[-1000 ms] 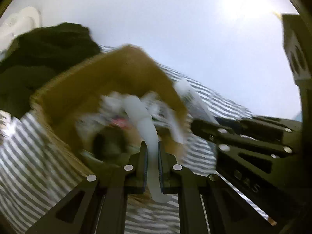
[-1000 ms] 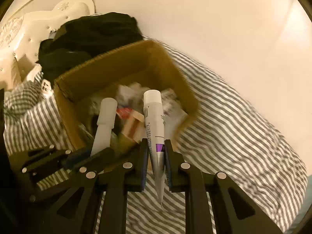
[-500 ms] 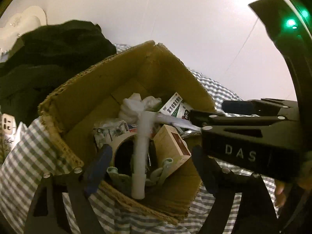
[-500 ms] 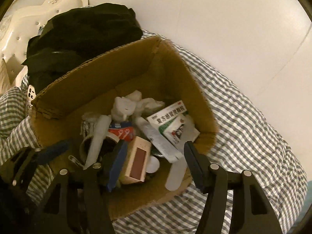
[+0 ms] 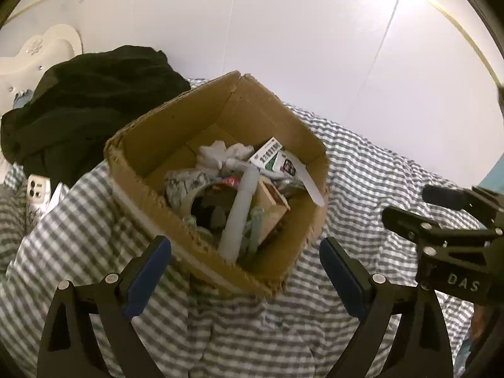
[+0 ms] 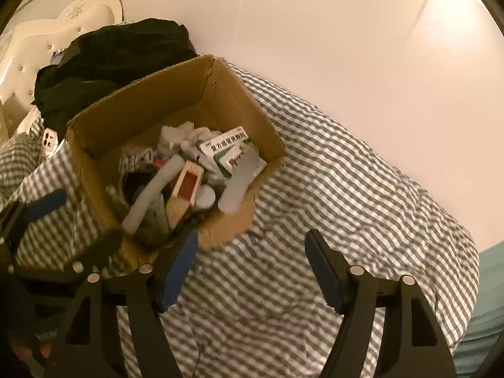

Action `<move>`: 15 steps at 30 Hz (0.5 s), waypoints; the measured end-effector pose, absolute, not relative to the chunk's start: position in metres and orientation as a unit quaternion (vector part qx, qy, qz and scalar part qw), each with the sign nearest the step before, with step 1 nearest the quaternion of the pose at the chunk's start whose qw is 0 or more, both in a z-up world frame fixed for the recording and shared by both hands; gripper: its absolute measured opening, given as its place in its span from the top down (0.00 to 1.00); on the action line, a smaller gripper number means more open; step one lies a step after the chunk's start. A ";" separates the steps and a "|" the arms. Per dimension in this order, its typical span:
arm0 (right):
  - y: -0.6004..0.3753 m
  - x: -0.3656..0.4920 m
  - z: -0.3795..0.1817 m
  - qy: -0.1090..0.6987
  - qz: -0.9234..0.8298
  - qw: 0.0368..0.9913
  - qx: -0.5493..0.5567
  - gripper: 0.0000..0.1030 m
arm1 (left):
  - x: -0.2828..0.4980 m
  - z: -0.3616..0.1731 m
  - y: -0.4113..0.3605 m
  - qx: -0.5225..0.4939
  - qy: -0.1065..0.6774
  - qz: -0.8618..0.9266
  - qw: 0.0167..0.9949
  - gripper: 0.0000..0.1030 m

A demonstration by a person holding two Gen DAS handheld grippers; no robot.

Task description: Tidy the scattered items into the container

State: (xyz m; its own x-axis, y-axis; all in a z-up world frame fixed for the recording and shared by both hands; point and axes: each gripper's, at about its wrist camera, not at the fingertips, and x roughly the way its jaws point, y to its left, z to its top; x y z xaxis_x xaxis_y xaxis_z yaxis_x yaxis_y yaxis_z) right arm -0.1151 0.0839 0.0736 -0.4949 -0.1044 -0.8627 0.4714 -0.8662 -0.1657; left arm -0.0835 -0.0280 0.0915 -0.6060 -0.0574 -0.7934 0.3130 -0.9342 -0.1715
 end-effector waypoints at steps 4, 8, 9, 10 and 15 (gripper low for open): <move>0.105 -0.086 0.079 0.178 -0.856 0.157 0.460 0.21 | -0.059 0.088 -0.023 0.426 0.170 -0.881 0.120 0.02; 0.121 -0.060 0.070 0.151 -0.870 0.148 0.444 0.13 | -0.046 0.079 -0.014 0.441 0.181 -0.872 0.115 0.02; 0.123 -0.056 0.068 0.145 -0.871 0.151 0.444 0.13 | -0.045 0.078 -0.011 0.442 0.176 -0.872 0.115 0.02; 0.126 -0.052 0.064 0.138 -0.872 0.153 0.443 0.12 | -0.044 0.078 -0.008 0.441 0.173 -0.873 0.115 0.02; 0.136 -0.046 0.045 0.104 -0.877 0.155 0.443 0.10 | -0.039 0.082 0.008 0.427 0.134 -0.886 0.122 0.00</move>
State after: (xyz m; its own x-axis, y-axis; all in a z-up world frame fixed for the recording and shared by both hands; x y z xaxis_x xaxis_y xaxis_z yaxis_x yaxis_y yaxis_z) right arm -0.0457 0.1362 0.0446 -0.5603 -0.1798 -0.8085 0.3640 -0.9303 -0.0453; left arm -0.0389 0.0085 0.0817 -0.6052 -0.1020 -0.7895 0.3302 -0.9346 -0.1324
